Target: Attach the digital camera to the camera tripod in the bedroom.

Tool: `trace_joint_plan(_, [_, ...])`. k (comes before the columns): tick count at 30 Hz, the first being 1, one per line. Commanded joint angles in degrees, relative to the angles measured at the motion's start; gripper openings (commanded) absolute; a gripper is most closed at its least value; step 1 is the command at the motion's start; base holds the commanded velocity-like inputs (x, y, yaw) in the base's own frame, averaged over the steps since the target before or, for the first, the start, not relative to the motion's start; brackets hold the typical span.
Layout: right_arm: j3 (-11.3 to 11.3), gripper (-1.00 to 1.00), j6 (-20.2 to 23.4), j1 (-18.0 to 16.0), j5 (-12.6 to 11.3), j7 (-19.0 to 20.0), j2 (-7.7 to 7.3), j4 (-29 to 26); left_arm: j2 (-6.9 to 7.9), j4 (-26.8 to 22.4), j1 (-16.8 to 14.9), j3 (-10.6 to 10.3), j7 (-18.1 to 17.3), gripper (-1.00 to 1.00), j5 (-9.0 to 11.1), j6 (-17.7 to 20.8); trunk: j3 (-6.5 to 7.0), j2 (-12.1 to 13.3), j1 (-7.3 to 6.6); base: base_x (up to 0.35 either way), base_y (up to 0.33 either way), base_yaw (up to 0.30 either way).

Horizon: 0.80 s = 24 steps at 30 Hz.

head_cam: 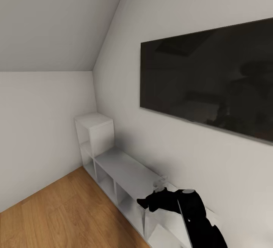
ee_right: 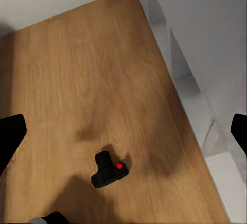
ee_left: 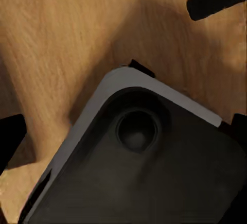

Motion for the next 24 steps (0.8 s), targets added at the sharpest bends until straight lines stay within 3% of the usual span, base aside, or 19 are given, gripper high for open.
trace_joint_plan(1, [-0.05,1.00,0.54,-0.90,0.77,0.71,0.03,-0.41,0.27,-3.54,0.05,0.27,0.11,1.00,-0.40,0.45,-0.07,-0.04,0.00,0.000,0.000,0.000])
trace_joint_plan(4, [-0.27,1.00,1.57,-3.20,0.82,0.98,0.03,-0.85,1.01,-9.96,0.05,0.20,0.14,1.00,-0.80,3.01,-0.07,-0.04,0.00,0.000,0.000,0.000])
trace_joint_plan(6, [-0.60,1.00,2.89,-5.34,0.91,0.96,0.03,-1.11,2.04,-18.44,0.05,0.19,0.14,1.00,-1.18,8.55,-0.07,-0.04,0.00,0.000,0.000,0.000])
trace_joint_plan(7, [-1.89,1.00,3.66,-6.72,1.00,0.81,0.03,-1.18,2.97,-28.92,0.04,0.25,0.14,1.00,-1.16,17.09,-0.07,-0.04,0.00,0.000,0.000,0.000])
trace_joint_plan(9, [-3.88,1.00,4.17,-7.83,1.06,0.66,0.03,-1.22,3.72,-41.07,0.04,0.34,0.16,1.00,-1.01,27.09,-0.07,-0.04,0.00,0.000,0.000,0.000])
trace_joint_plan(11, [-7.87,1.00,4.52,-9.06,1.11,0.51,0.03,-1.27,4.29,-61.07,-0.15,0.47,0.13,1.00,-0.56,41.76,-0.07,-0.04,0.00,0.000,0.000,0.000])
trace_joint_plan(12, [-8.86,1.00,4.54,-9.23,1.12,0.51,-0.05,-1.28,4.32,-64.83,-0.32,0.49,0.12,1.00,-0.31,44.05,-0.07,-0.04,0.00,0.000,0.000,0.000])
trace_joint_plan(14, [-10.84,1.00,4.52,-9.48,1.10,0.58,-0.70,-1.29,4.22,-70.35,-1.14,0.49,0.08,1.00,0.45,47.35,-0.07,-0.04,0.00,0.000,0.000,0.000])
trace_joint_plan(16, [-13.71,1.00,4.53,-9.69,0.98,0.77,-1.94,-1.30,3.31,-74.94,-4.47,0.41,0.13,1.00,2.30,50.46,-0.07,-0.04,0.00,0.000,0.000,0.000])
trace_joint_plan(19, [-17.23,1.00,4.59,-9.84,0.81,1.10,-3.81,-1.26,0.78,-77.33,-10.68,0.17,0.38,1.00,4.91,52.88,-0.07,-0.04,0.00,0.000,0.000,0.000])
trace_joint_plan(24, [-19.45,1.00,4.62,-9.87,0.69,1.63,-4.66,-1.15,-0.57,-77.56,-14.08,0.08,0.53,1.00,6.01,53.87,-0.07,-0.04,0.00,0.000,0.000,0.000])
